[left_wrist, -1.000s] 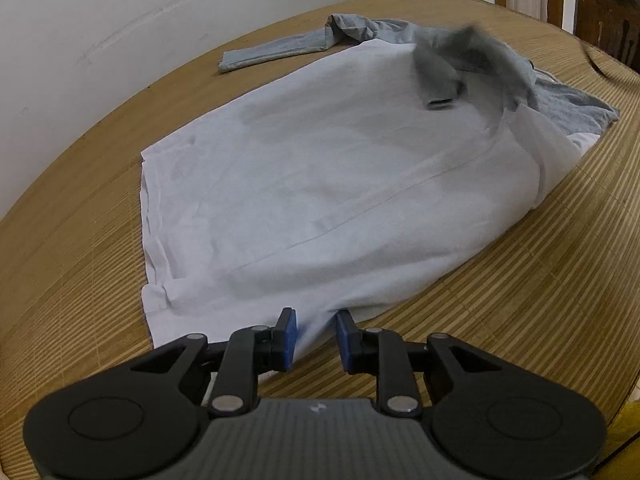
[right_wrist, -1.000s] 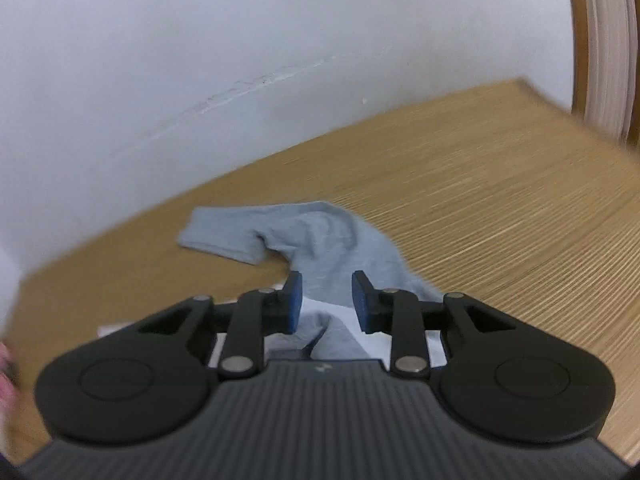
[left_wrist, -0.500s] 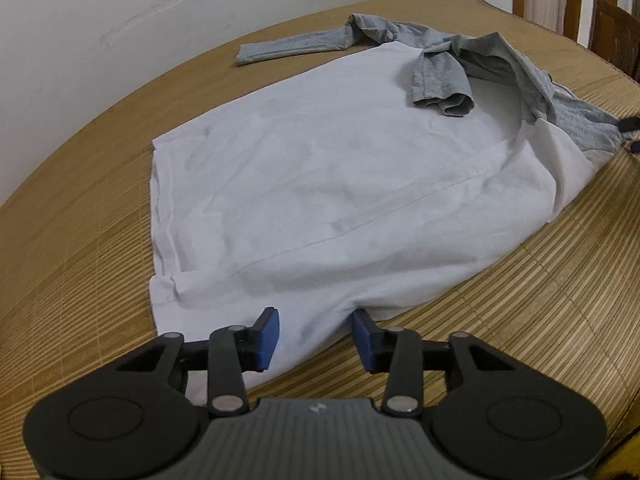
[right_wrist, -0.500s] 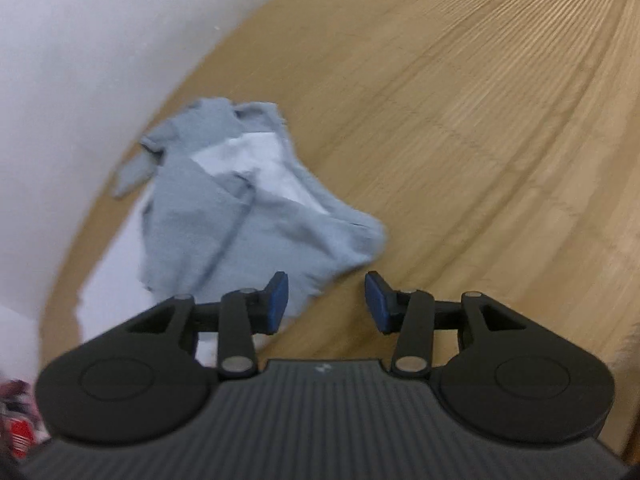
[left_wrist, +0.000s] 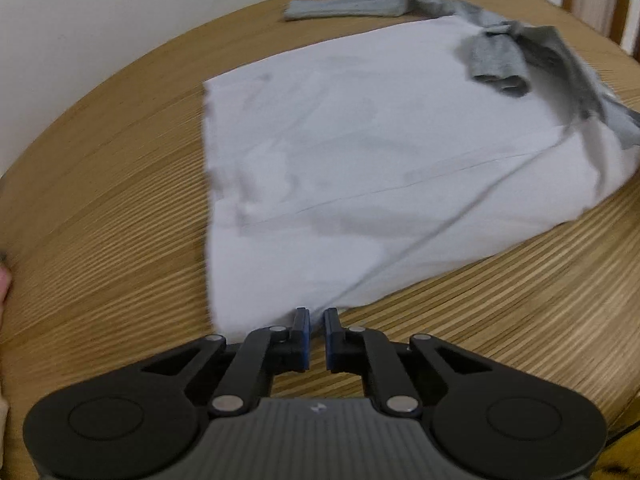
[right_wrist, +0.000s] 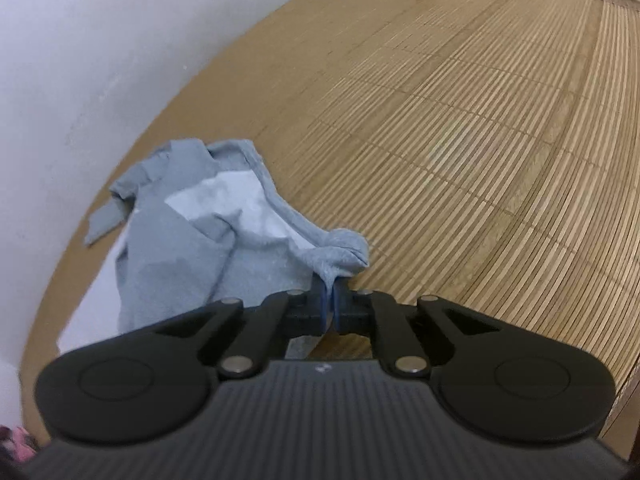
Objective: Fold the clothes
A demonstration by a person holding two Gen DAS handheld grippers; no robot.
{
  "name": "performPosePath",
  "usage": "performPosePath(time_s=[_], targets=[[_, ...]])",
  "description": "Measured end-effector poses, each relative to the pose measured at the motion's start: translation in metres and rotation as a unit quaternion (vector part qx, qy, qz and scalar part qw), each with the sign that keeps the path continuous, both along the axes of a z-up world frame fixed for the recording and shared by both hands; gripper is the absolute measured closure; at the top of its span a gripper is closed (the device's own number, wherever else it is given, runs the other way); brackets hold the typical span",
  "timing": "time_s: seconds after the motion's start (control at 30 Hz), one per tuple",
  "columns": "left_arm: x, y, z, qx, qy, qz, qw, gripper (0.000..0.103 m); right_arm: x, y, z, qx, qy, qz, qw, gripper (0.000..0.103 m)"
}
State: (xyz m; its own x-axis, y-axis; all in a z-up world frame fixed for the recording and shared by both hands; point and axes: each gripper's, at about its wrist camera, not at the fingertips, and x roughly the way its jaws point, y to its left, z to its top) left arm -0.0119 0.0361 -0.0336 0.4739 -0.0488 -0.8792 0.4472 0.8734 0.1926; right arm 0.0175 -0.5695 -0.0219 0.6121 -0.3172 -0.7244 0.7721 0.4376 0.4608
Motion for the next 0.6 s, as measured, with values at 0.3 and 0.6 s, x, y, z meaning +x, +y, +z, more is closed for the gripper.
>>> performPosePath(time_s=[0.3,0.6], targets=[[0.033,0.050,0.026,-0.096,-0.022,0.082,0.9918,0.078,0.009,0.021,0.010,-0.060,0.041,0.015,0.997,0.088],[0.065,0.043,0.010,-0.125,-0.016,0.081,0.9886,0.060,0.017,0.051,0.026,-0.147,0.030,0.102,0.983,0.077]])
